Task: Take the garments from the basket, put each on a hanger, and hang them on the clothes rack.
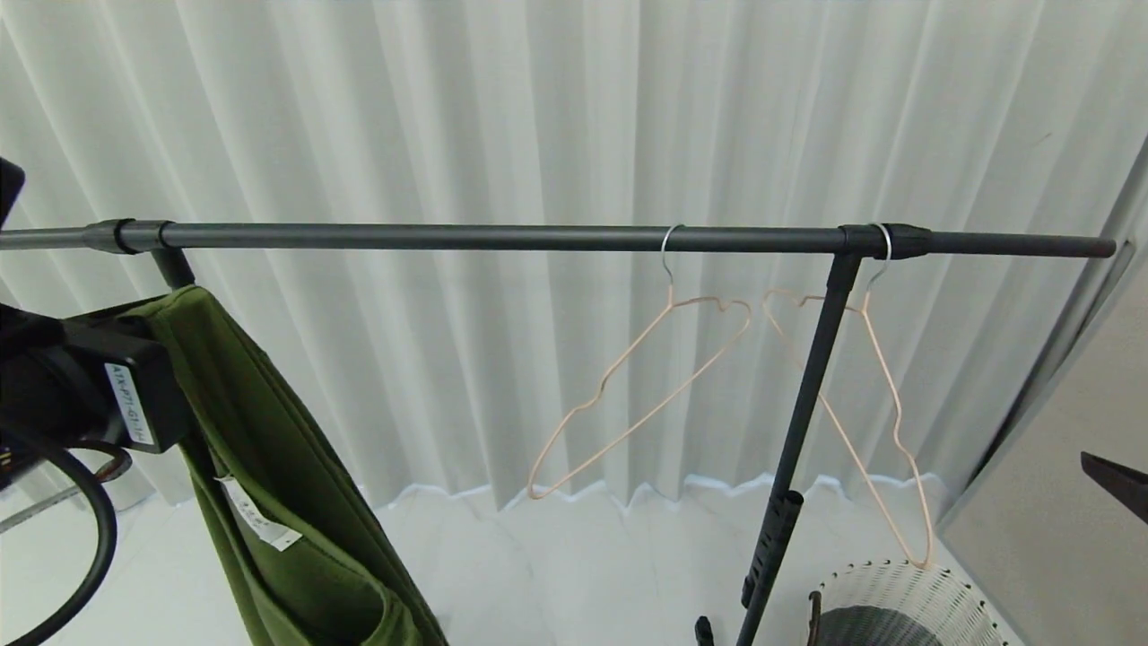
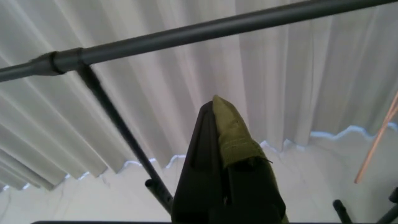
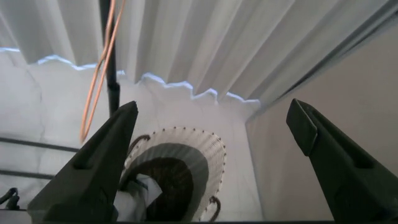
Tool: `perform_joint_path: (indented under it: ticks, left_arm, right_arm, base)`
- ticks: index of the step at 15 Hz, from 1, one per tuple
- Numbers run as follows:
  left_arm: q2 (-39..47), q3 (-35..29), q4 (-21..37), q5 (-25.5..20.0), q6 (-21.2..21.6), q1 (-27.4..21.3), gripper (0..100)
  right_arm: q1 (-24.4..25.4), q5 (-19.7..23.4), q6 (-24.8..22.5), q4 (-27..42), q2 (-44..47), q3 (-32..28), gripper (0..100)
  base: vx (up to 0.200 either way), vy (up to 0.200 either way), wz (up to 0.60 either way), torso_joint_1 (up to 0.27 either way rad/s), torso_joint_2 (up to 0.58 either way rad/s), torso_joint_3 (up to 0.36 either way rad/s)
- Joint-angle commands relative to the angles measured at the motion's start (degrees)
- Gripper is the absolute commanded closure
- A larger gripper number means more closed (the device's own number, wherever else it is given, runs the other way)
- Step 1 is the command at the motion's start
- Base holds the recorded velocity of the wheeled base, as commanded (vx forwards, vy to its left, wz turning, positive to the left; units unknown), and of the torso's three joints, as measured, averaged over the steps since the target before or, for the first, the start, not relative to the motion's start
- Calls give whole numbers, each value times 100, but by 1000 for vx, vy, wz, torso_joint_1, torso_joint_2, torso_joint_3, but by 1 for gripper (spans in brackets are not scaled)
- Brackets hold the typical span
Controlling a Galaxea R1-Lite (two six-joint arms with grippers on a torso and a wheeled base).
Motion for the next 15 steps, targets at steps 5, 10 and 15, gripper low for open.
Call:
perform_joint_path:
  ticks: [5,10,15]
  left_arm:
    - [-158,569,-12,-404,-7,-2,100]
    - [-255,771,-12,-588,-34,-2,100]
    - [-272,886,-12,-588,-34,-37,100]
  right_arm:
    - [544,10,236,-613,1477,-150,0]
    - [1018,-8,1203,-622,2795,-721,0]
    - [1036,-43,1827,-578,3876,-1398,0]
  base:
    - [0,0,0,0,0,0]
    - [0,0,0,0,0,0]
    - [0,0,0,0,0,0]
